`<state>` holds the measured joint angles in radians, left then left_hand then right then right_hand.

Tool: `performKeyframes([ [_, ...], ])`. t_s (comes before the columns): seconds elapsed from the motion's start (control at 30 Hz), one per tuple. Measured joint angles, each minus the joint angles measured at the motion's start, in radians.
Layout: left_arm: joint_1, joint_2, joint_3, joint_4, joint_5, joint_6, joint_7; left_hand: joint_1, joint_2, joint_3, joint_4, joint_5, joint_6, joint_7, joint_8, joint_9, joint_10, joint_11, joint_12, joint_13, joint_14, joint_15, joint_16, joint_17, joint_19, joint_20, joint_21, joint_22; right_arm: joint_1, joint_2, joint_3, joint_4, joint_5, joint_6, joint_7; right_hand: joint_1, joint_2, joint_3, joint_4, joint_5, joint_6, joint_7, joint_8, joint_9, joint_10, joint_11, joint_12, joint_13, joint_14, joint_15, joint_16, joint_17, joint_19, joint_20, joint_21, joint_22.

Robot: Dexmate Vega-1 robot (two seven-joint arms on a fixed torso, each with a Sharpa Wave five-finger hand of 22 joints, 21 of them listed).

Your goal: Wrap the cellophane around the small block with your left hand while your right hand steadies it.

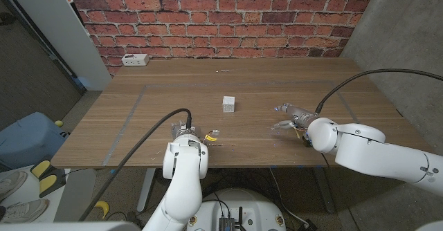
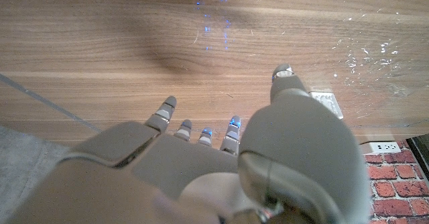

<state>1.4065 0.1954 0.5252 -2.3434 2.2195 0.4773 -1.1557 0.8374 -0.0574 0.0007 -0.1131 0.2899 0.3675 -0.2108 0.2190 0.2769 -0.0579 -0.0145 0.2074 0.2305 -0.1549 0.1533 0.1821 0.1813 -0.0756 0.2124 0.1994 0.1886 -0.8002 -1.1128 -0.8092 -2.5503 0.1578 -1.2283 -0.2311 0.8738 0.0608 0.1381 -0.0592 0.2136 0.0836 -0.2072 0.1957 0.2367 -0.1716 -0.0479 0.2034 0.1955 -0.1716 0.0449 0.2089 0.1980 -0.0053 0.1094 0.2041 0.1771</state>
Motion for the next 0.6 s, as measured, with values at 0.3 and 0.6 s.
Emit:
performKeyframes([
  [0.3, 0.0, -0.038, 0.004, 0.088, 0.134, -0.001, 0.012, 0.016, 0.016, 0.003, -0.003, 0.007, 0.004, -0.007, 0.01, 0.0, 0.018, -0.018, 0.004, 0.0, 0.011, -0.022, 0.007, 0.0, 0.001, -0.001, 0.005, 0.0, -0.005, -0.005, 0.006, 0.002, -0.01, 0.016, 0.011, -0.008, 0.0, -0.008, 0.0, 0.0, 0.0, 0.0, 0.0, 0.0, 0.0, 0.0, 0.0, 0.0, 0.0, 0.0, 0.0, -0.003, 0.0, 0.0, 0.0, 0.0],
  [0.6, -0.007, -0.043, -0.005, 0.151, 0.12, 0.018, 0.055, 0.059, 0.06, 0.028, -0.005, 0.007, 0.061, -0.009, 0.03, -0.005, 0.057, -0.046, 0.028, -0.003, 0.035, -0.06, 0.012, 0.0, 0.032, -0.002, 0.012, 0.0, -0.006, -0.006, 0.008, -0.004, -0.024, 0.016, 0.016, -0.008, 0.0, -0.012, -0.004, 0.005, 0.004, 0.004, 0.004, 0.0, 0.0, 0.0, 0.0, 0.0, 0.0, 0.0, 0.0, -0.003, 0.0, 0.0, 0.0, 0.0],
])
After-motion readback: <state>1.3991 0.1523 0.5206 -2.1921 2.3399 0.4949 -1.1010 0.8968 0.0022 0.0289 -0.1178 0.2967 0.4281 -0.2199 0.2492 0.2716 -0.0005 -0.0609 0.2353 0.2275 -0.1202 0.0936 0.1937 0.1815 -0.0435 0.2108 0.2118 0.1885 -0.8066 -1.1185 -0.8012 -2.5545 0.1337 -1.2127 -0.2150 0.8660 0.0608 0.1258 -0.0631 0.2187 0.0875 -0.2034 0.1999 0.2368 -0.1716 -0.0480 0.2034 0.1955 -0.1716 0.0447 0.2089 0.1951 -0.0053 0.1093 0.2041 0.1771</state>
